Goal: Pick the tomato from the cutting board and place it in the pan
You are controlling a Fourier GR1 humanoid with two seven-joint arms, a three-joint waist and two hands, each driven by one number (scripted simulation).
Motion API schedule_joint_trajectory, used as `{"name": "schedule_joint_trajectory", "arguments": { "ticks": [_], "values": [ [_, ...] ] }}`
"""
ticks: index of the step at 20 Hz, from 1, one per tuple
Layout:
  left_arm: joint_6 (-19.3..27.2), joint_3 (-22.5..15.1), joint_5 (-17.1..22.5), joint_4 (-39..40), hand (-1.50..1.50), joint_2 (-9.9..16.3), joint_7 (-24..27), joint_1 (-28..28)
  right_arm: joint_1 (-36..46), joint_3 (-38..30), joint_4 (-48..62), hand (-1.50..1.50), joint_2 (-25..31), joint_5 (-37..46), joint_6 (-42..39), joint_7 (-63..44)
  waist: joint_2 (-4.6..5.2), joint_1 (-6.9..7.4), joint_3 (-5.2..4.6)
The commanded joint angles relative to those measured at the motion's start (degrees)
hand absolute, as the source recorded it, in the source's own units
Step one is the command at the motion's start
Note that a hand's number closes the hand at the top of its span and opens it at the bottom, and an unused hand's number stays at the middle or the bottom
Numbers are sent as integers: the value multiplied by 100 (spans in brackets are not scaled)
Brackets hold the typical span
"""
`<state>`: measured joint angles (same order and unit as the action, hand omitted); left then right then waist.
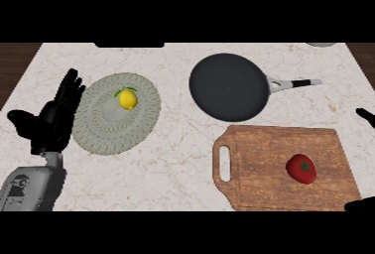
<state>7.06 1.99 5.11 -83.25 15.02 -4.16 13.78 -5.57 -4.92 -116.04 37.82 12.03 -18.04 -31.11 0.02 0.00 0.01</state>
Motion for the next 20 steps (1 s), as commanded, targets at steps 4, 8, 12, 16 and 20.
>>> {"name": "schedule_joint_trajectory", "arguments": {
  "ticks": [4, 8, 12, 16, 20],
  "values": [
    [-229, 256, 65, -173, 0, 115, -166, -28, 96, 467, 375, -150, -536, 536, -345, 168, -3, 2, 0],
    [-94, 91, -160, -375, 0, -202, -84, -304, 165, 242, 625, -150, -626, 706, -675, 590, -5, 1, 0],
    [-252, 337, -87, 125, 0, -122, 28, 110, 549, 500, 908, -150, -856, 1108, -775, 368, 1, 6, -1],
    [-289, 282, -187, 23, 0, -150, 33, -40, 647, 716, 774, -150, -926, 1503, -979, -74, 1, 13, -2],
    [-216, 181, -258, -253, 0, -293, 54, -287, 905, 848, 1241, -150, -824, 1833, -1250, -170, 2, 43, -2]
  ]
}}
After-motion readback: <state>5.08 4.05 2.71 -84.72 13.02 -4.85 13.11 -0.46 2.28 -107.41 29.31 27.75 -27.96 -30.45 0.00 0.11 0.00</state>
